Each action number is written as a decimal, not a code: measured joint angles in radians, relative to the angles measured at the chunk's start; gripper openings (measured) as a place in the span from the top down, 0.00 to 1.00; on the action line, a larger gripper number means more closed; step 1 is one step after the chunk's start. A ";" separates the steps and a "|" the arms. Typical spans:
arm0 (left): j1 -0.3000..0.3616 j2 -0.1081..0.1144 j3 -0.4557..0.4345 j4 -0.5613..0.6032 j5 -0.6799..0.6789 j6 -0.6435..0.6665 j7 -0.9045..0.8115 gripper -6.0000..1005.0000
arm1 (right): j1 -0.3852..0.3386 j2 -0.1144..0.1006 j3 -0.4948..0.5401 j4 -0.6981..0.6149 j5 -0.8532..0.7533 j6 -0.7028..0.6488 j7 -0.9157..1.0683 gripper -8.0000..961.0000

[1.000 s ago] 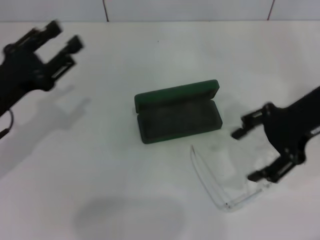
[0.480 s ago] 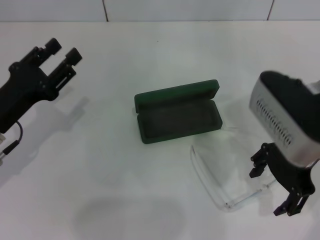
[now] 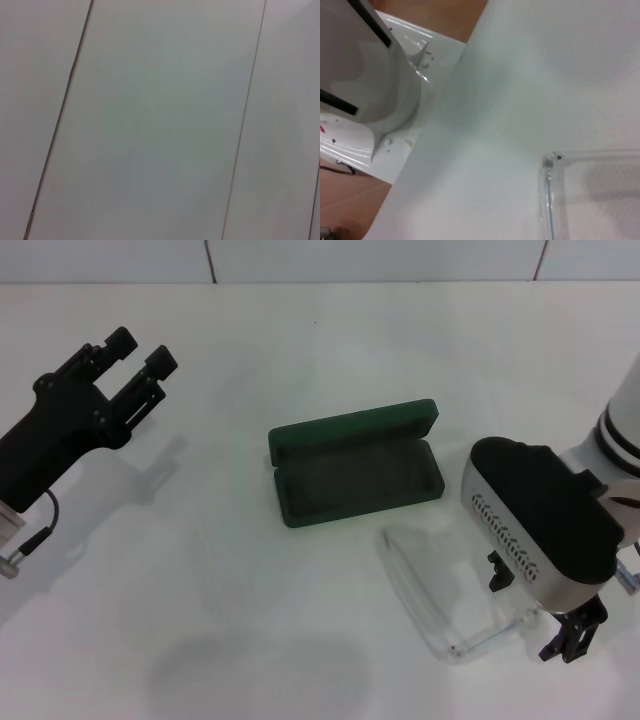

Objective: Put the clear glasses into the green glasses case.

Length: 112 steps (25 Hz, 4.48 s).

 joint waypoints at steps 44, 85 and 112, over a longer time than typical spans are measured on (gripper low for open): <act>-0.013 0.002 -0.004 0.000 -0.004 0.006 -0.054 0.39 | -0.203 -0.004 0.536 -0.062 0.268 -0.089 -0.394 0.86; -0.296 0.003 0.057 0.058 0.439 0.175 -0.210 0.41 | -0.105 0.005 0.645 0.939 0.955 0.085 -1.303 0.87; -0.280 0.028 0.014 0.048 0.525 0.023 -0.263 0.41 | -0.219 0.005 0.592 0.778 1.060 -0.192 -1.333 0.87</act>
